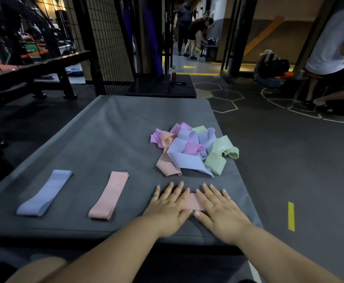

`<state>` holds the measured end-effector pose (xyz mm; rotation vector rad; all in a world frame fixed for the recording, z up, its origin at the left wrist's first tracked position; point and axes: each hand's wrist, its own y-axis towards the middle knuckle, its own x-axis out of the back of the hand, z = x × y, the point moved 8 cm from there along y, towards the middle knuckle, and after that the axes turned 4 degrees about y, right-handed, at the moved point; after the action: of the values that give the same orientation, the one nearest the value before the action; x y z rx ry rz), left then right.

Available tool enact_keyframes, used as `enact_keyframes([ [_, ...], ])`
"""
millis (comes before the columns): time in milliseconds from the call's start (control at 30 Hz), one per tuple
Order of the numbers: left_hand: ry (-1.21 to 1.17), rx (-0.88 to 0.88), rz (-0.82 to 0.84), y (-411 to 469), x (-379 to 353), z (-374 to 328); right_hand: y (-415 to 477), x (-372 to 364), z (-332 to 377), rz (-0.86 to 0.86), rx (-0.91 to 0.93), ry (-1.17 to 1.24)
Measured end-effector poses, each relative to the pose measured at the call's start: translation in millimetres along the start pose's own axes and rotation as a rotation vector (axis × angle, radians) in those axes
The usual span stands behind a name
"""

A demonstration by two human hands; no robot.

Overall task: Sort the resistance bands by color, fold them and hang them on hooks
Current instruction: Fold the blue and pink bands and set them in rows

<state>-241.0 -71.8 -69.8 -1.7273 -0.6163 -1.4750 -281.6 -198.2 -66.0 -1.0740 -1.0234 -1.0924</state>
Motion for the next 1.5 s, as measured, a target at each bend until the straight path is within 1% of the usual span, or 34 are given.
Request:
enact_keyframes([
  [100, -0.017, 0.000, 0.003, 0.6, 0.9, -0.5, 0.9, 0.6, -4.6, -0.015, -0.025, 0.039],
  [233, -0.136, 0.007, 0.015, 2.6, 5.2, 2.2, 1.7, 3.4, -9.6, -0.017, -0.062, 0.117],
  [333, -0.187, 0.033, -0.037, 1.8, 8.5, 5.6, 2.0, 4.1, -9.4, -0.028, -0.086, 0.109],
  [433, -0.138, 0.084, -0.114, -3.1, 6.7, 7.0, 1.3, 2.8, -9.5, -0.042, -0.101, 0.074],
  [567, -0.092, 0.116, -0.145, -6.8, 4.3, 6.7, 0.9, 2.3, -9.1, -0.039, -0.100, 0.035],
  [933, -0.060, 0.134, -0.045, -1.6, -0.6, 7.8, -0.3, -0.9, -7.8, 0.017, -0.090, -0.017],
  [1000, -0.052, 0.147, -0.050, -3.0, -0.2, 7.5, -1.4, -0.1, -7.5, -0.003, -0.089, -0.010],
  [1167, -0.054, 0.215, -0.130, -10.3, 2.5, 7.1, -5.7, 1.1, -9.8, -0.059, -0.130, 0.008],
  [1300, -0.066, 0.245, -0.121, -10.9, 1.2, 8.0, -7.2, 1.3, -14.5, -0.056, -0.179, 0.008],
  [1500, -0.062, 0.244, -0.084, -7.3, -1.5, 10.1, -4.3, -0.5, -15.4, -0.027, -0.200, -0.016],
])
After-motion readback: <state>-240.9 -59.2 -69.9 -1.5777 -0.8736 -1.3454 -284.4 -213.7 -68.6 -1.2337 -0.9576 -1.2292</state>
